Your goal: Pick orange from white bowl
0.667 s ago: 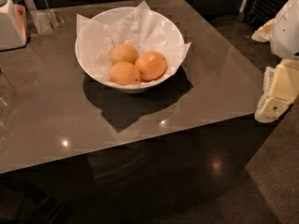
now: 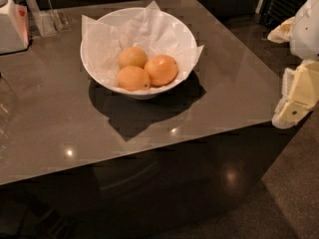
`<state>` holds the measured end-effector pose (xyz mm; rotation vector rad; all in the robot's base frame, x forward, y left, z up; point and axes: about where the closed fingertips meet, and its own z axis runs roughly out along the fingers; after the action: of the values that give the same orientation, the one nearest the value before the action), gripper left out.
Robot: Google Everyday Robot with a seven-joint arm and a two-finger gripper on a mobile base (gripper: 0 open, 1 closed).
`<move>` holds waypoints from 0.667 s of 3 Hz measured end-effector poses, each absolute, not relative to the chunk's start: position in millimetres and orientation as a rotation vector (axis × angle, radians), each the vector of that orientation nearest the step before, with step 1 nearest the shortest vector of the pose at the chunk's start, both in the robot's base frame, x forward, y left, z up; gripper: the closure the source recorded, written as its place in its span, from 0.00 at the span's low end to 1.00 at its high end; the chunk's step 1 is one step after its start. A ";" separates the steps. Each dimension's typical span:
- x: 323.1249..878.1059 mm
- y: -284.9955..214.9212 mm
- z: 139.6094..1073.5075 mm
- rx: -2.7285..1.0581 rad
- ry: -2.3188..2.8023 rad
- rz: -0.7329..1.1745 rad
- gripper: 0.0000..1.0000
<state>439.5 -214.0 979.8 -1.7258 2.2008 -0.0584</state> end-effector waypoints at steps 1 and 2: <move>459.6 -198.5 990.1 -1.736 2.081 0.083 0.00; 492.7 -159.8 1007.2 -1.764 1.898 0.323 0.00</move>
Offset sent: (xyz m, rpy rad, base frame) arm 0.0932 0.0976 0.0800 0.5851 0.0047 0.3943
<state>492.7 -159.8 1007.2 -1.7642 1.8975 0.3232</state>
